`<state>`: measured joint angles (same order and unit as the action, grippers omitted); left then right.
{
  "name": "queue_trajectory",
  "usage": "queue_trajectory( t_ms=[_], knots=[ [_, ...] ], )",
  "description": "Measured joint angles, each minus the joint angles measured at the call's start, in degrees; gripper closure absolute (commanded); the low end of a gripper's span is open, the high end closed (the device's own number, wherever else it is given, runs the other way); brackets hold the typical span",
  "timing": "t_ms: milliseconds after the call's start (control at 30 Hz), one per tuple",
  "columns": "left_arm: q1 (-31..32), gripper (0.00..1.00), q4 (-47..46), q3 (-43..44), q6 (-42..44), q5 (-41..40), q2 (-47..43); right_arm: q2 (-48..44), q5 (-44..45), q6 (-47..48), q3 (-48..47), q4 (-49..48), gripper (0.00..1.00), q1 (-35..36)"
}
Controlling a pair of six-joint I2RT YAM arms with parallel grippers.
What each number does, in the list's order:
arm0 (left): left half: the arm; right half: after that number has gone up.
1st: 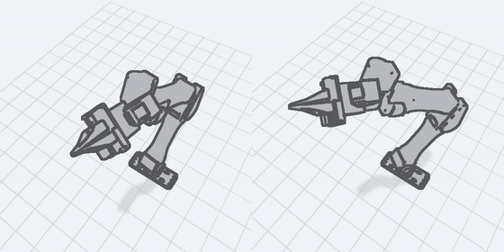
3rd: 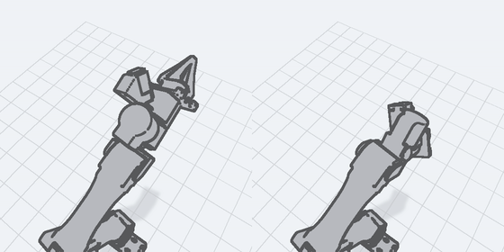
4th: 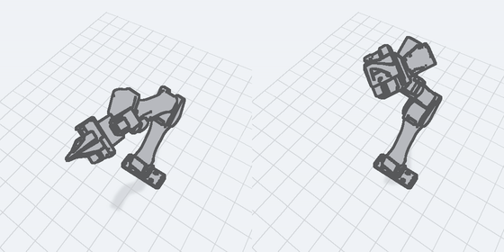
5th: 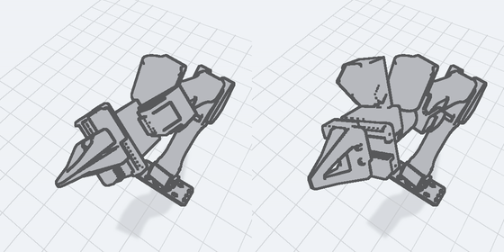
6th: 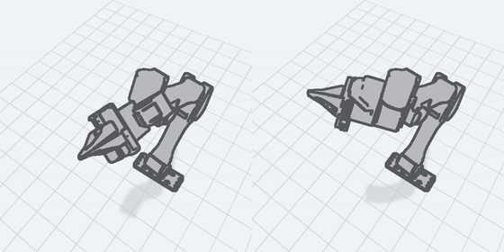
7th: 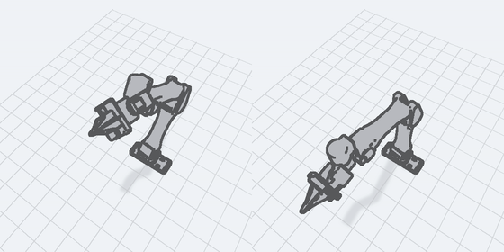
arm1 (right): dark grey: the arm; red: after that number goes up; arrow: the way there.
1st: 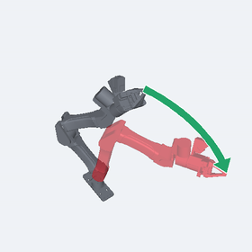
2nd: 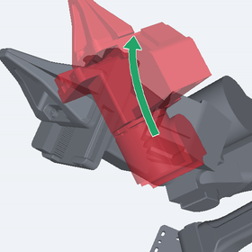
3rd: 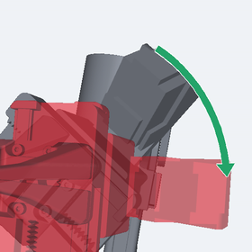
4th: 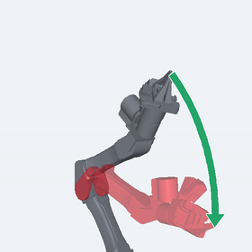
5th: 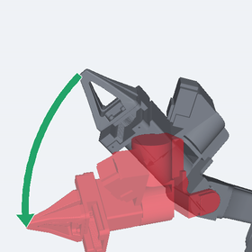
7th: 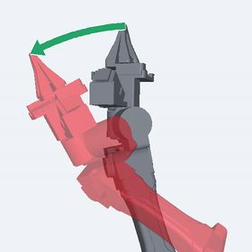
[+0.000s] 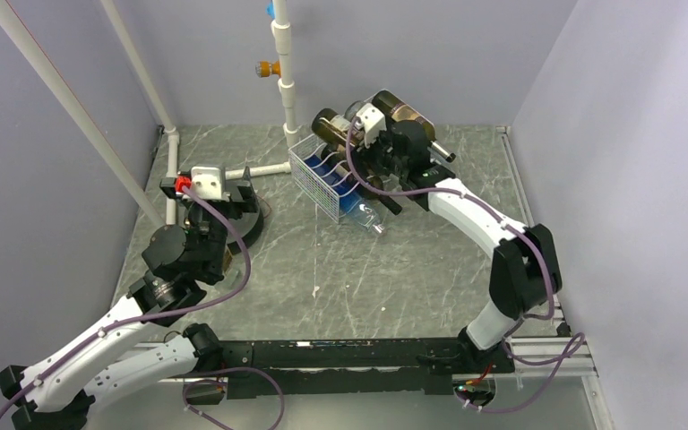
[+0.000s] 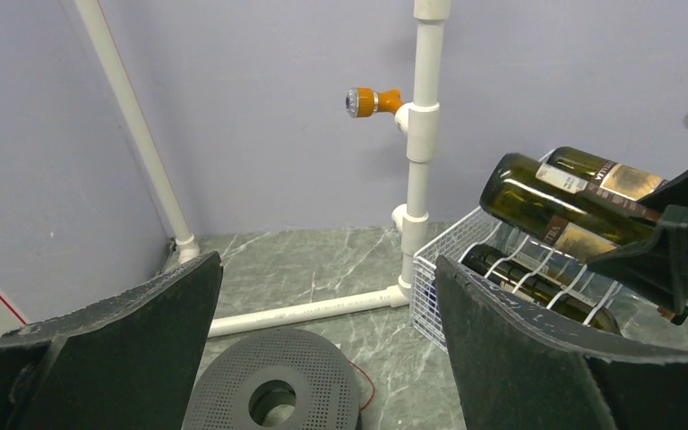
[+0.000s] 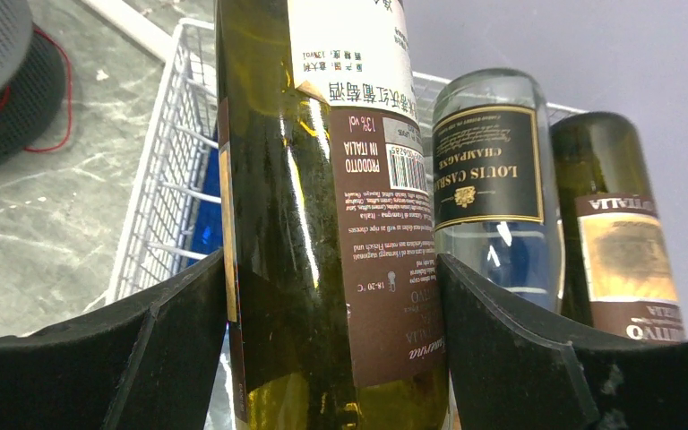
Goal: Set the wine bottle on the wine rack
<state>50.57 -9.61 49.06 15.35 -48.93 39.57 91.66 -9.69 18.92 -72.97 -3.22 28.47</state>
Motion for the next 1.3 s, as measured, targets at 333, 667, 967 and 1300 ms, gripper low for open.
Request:
queue_trajectory(
  t_ms=[333,667,967,1300],
  knots=[
    [-0.7,0.06,0.0,0.0,0.0,0.0,0.3,11.2,-2.3,-0.9,-4.0,0.2,1.0,-2.7],
    [-1.5,0.06,0.0,0.0,0.0,0.3,1.3,15.9,-1.8,-1.5,-6.0,-0.9,1.0,-4.3],
    [-1.5,0.06,0.0,0.0,0.3,0.6,2.8,17.5,-0.6,-1.9,-7.8,-1.0,0.89,-4.2],
    [-1.5,0.06,-1.6,-0.1,4.6,-0.3,4.7,18.0,3.3,-2.6,-8.0,-0.9,0.34,-3.1]
  ],
)
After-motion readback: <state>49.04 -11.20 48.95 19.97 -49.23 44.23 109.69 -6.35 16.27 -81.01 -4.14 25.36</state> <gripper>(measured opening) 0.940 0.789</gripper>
